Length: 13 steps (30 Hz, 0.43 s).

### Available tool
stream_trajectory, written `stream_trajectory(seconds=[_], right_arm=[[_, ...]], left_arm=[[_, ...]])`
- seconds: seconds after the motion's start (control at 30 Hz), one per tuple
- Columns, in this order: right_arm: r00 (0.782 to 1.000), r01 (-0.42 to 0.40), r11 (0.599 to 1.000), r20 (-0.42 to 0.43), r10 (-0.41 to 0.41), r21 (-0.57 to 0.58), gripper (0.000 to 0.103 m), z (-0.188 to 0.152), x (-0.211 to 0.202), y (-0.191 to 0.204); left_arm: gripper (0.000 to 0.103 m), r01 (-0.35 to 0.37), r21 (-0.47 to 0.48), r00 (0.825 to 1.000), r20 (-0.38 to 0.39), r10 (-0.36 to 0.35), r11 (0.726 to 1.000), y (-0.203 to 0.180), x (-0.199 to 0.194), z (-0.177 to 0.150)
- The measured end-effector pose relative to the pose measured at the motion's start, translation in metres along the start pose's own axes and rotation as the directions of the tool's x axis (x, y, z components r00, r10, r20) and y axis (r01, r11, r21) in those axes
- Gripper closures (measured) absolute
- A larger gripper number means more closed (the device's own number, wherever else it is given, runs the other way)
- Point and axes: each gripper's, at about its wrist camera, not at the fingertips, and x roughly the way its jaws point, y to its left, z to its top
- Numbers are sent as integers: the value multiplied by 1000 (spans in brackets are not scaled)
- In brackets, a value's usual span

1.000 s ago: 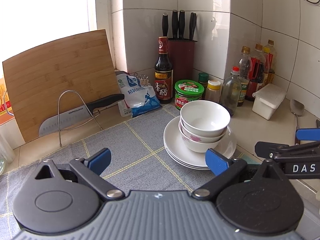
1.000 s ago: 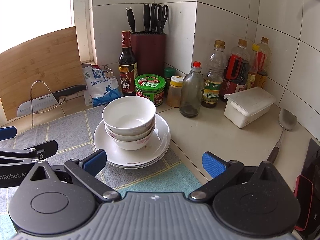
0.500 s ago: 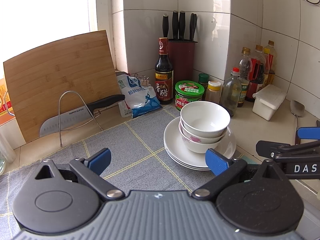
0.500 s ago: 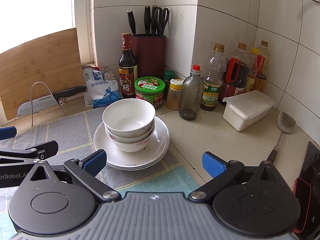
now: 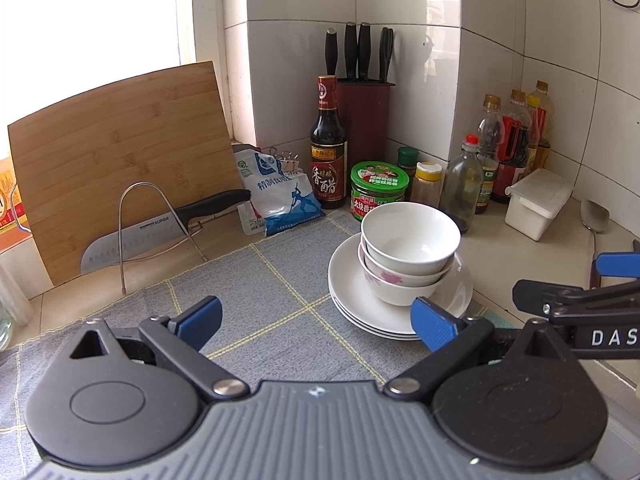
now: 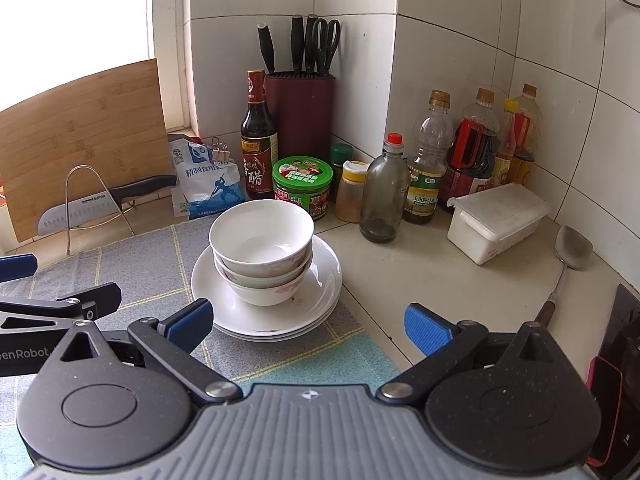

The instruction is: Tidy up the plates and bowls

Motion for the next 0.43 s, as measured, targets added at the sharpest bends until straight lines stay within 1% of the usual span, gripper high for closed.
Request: stream_trajectory(seconds=[0.43], right_arm=[[1000, -1, 1000, 7, 1, -9, 0, 0, -2, 3]], left_arm=[[3, 0, 0, 1000, 0, 0, 1000, 1, -1, 0]])
